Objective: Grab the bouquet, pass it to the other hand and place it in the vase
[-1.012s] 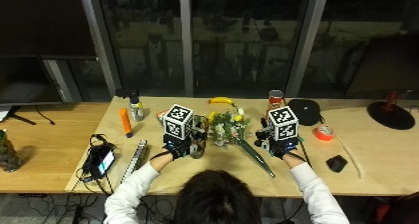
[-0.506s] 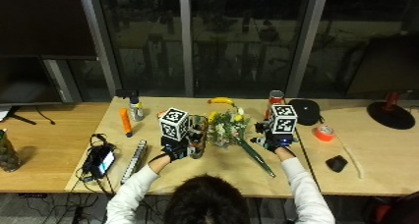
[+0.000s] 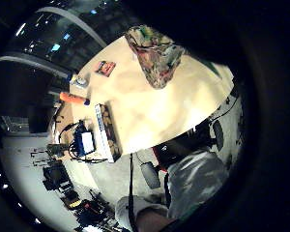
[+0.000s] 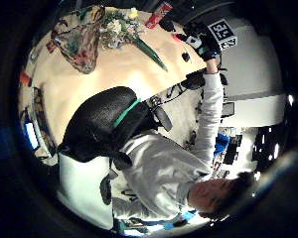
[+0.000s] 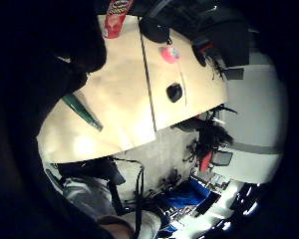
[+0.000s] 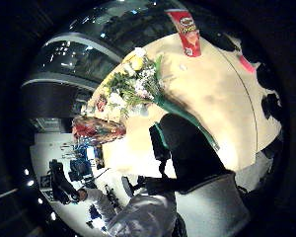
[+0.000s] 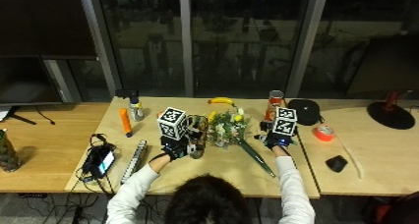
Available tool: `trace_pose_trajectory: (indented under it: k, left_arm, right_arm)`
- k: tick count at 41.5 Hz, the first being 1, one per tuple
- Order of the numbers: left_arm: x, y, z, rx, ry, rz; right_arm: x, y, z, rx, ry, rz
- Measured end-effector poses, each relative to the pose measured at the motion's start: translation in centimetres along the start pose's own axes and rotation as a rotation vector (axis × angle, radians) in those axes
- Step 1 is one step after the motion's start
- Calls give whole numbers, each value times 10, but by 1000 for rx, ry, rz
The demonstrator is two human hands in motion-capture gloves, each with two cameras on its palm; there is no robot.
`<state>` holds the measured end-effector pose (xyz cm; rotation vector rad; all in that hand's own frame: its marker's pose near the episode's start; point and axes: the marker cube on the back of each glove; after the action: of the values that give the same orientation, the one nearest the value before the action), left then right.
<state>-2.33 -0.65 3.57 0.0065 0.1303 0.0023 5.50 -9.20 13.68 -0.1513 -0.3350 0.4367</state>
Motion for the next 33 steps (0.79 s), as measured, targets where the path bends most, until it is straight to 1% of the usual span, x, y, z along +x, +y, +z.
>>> trace_pose_trajectory:
  k: [7, 12, 17, 21, 25, 30, 33]
  left_arm:
    - [-2, 5, -5, 8, 13, 3]
    - [-5, 6, -5, 10, 15, -6]
    - [-7, 6, -4, 2, 16, -13]
    - [-8, 5, -5, 6, 14, -12]
    - [-8, 6, -7, 9, 12, -13]
    - [-9, 5, -5, 2, 16, -16]
    - [-7, 5, -5, 0, 17, -14]
  right_arm:
    - [-3, -16, 60, -75, -57, 9]
    - [-15, 2, 84, -89, -90, -10]
    - [-18, 0, 114, -147, -65, 38]
    - [-16, 3, 125, -228, -39, 88]
    - [-16, 3, 132, -260, -27, 110]
    - [-14, 13, 139, -380, 48, 192]
    - [-16, 13, 141, -358, 74, 186]
